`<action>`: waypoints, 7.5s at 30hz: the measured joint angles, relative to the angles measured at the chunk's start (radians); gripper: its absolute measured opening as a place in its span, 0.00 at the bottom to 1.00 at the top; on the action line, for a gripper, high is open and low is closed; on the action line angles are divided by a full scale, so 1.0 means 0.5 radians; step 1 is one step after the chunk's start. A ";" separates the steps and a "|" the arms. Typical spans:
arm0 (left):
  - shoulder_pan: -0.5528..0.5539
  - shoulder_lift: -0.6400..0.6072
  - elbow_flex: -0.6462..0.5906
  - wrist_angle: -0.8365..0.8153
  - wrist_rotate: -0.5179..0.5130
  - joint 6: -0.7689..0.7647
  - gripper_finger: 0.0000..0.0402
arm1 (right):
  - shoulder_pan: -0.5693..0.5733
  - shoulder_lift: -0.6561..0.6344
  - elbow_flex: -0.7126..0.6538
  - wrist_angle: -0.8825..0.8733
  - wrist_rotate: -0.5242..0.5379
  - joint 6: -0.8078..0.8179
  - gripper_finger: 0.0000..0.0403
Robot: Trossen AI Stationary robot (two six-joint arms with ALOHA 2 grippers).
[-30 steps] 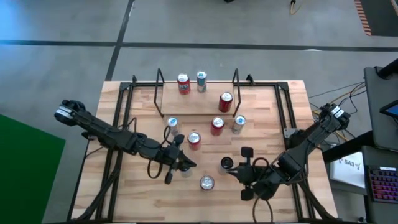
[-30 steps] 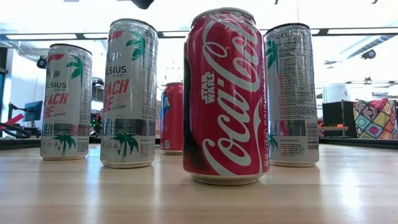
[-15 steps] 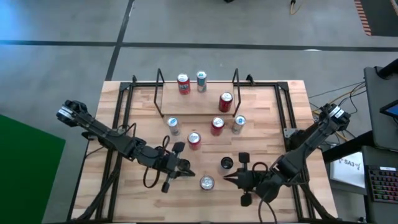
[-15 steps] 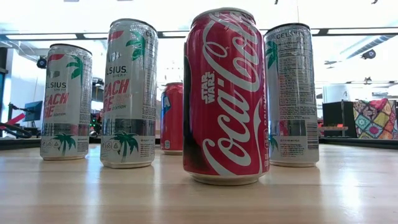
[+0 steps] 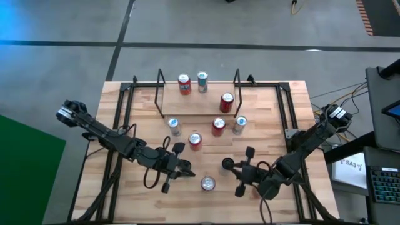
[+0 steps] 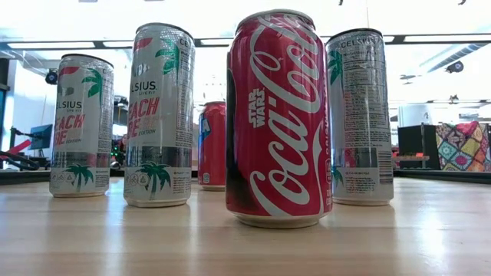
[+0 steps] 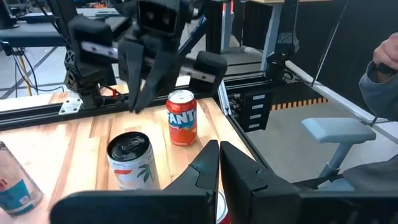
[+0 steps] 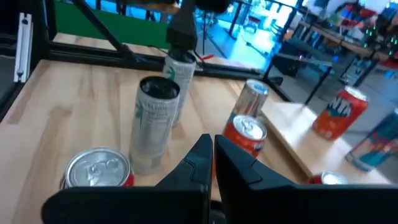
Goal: Place canned beverage on shelf
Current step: Put the bottom right white soda can on the shelf
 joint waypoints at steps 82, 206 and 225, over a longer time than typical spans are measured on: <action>0.002 -0.113 -0.014 -0.192 -0.383 0.048 0.00 | -0.088 0.264 0.109 -0.867 -0.360 1.028 0.97; 0.993 -0.047 -0.367 0.642 1.593 0.132 0.59 | -0.850 0.044 1.138 -0.711 -1.331 -0.870 0.89; 0.661 -0.203 -0.323 0.471 -1.146 0.508 0.59 | -0.828 -0.026 1.139 -0.746 -0.388 -0.249 0.89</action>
